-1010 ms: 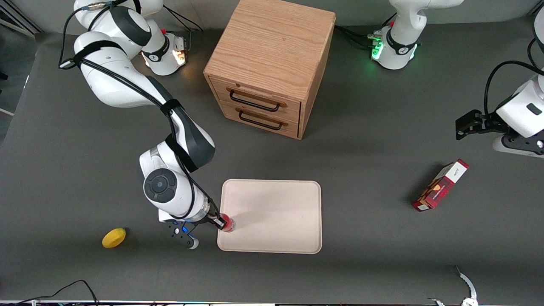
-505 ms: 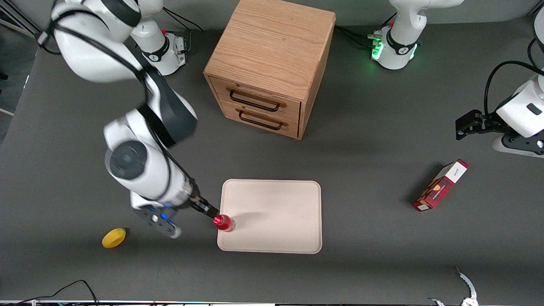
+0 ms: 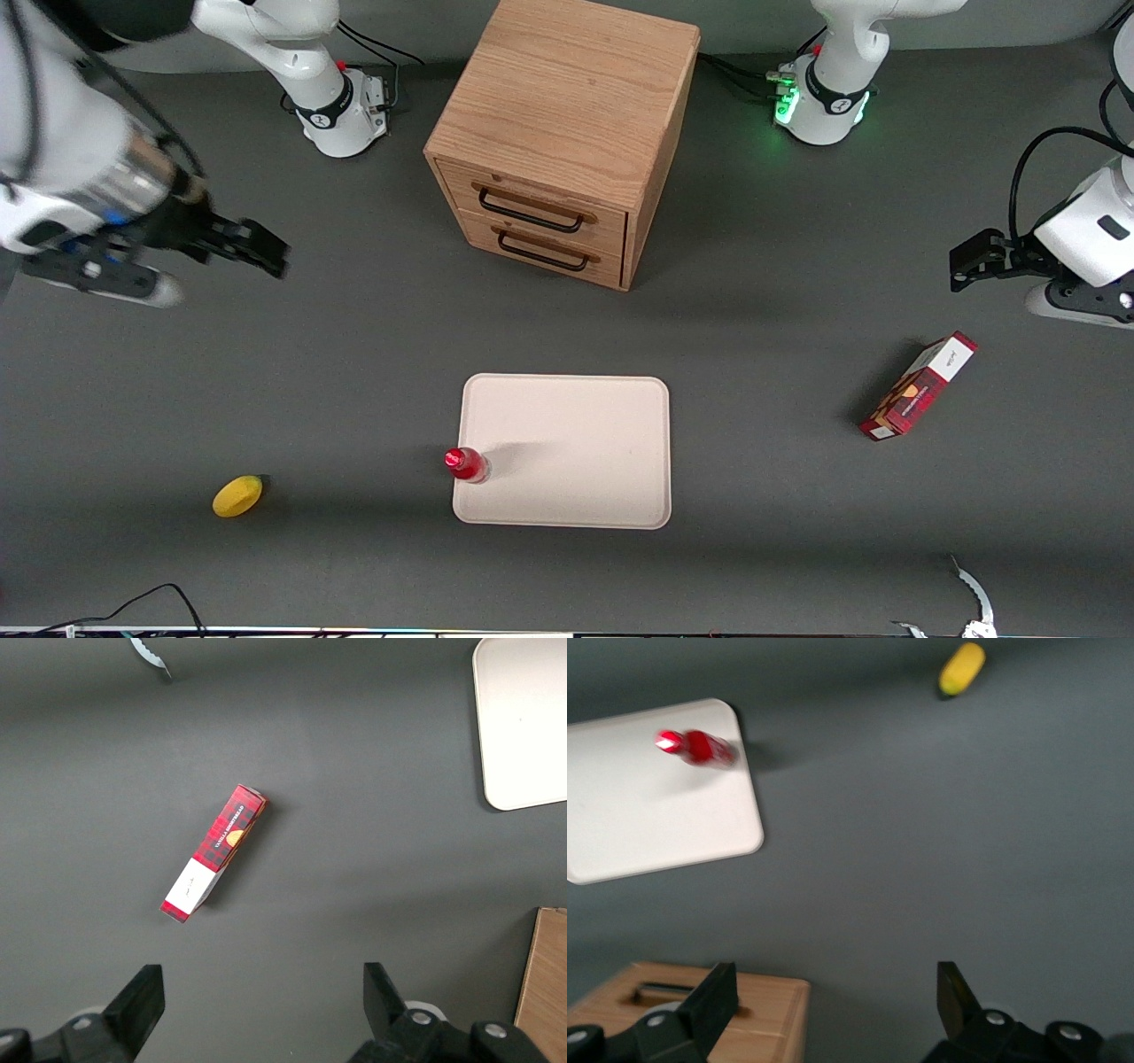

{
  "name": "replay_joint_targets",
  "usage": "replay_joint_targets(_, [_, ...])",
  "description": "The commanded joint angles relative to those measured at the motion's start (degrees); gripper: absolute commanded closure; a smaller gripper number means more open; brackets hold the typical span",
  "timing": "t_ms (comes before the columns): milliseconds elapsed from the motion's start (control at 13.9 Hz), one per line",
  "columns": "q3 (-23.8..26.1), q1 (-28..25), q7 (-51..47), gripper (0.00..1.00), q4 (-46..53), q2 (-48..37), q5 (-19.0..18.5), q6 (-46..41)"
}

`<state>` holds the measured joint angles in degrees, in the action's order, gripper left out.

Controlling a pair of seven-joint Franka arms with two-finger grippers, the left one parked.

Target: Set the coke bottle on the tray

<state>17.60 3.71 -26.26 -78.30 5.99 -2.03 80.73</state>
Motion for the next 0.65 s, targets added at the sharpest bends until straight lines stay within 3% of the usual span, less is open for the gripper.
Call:
replay_joint_targets(0, [-6.0,0.3,7.4,0.00,-16.4,-10.0,3.4,4.6])
replay_joint_targets(216, [-8.5,0.3,9.7,0.00,-27.8,-15.2,3.7,13.0])
replay_joint_targets(577, [-11.3,0.2,9.5,0.00,-25.8,-14.7,7.3,10.1])
